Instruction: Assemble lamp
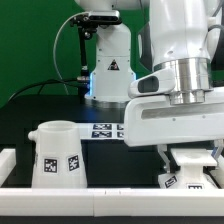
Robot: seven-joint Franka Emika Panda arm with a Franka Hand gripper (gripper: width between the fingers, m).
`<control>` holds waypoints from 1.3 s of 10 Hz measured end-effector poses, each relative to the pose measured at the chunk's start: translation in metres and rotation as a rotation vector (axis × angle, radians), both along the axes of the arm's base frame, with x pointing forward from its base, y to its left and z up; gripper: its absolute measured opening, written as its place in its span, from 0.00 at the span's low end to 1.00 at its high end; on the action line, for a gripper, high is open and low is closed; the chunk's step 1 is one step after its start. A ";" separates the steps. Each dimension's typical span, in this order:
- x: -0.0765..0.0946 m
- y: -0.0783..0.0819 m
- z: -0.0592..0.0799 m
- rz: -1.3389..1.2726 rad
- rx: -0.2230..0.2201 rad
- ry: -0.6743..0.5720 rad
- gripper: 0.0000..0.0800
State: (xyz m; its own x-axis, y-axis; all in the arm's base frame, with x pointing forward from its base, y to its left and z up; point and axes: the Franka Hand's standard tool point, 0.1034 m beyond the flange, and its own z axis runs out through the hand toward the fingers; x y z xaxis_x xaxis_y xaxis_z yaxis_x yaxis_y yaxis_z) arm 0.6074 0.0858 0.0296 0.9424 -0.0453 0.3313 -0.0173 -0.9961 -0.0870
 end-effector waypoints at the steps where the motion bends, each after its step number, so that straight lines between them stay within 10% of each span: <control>1: 0.000 0.000 0.000 0.000 0.000 0.000 0.80; 6: 0.000 0.001 0.001 0.001 0.000 0.002 0.87; 13: -0.001 -0.006 0.042 0.021 -0.005 -0.001 0.87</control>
Offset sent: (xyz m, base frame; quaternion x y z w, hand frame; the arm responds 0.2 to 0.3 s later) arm 0.0000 0.0000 0.0000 0.0000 0.0000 0.0000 1.0000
